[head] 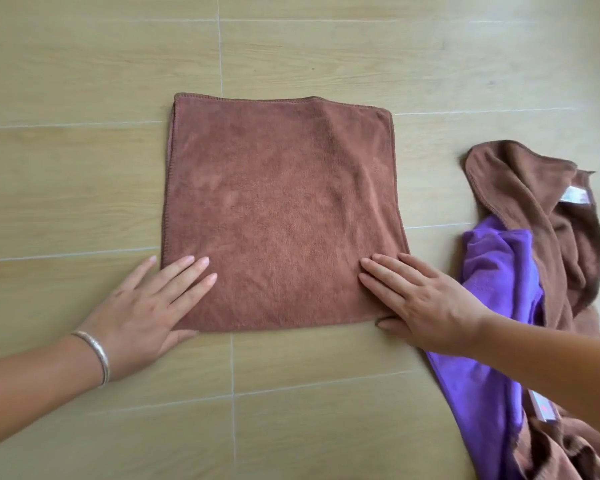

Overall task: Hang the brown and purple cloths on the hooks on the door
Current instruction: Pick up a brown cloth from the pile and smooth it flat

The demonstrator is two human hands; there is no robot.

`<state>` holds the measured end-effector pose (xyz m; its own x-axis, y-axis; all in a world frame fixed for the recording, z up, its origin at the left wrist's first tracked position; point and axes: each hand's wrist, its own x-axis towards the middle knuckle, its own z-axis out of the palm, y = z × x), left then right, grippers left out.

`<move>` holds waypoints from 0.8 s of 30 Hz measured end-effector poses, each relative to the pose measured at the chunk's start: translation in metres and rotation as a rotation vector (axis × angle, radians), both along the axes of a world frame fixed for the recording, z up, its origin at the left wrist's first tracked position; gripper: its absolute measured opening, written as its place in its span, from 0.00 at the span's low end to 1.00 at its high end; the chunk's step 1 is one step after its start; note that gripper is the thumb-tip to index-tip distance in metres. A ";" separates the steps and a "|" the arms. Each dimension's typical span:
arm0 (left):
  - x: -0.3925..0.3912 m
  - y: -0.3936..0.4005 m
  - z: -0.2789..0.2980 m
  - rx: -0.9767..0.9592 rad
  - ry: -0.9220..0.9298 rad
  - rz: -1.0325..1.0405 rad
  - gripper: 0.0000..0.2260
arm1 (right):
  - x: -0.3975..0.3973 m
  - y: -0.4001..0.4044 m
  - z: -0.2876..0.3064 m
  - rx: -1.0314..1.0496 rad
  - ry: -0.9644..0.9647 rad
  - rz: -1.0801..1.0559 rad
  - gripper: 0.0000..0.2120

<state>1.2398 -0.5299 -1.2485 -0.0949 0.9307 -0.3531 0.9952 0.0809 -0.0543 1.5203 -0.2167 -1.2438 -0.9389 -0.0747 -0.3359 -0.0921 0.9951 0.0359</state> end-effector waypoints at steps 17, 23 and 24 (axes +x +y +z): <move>-0.011 0.022 0.166 -0.162 0.096 0.434 0.27 | -0.034 -0.030 0.167 0.128 -0.110 -0.339 0.17; -0.031 0.018 0.327 -0.138 0.132 0.561 0.22 | -0.036 -0.015 0.329 0.169 -0.101 -0.394 0.16; -0.033 0.018 0.359 -0.145 0.139 0.570 0.22 | -0.038 -0.012 0.362 0.172 -0.091 -0.395 0.15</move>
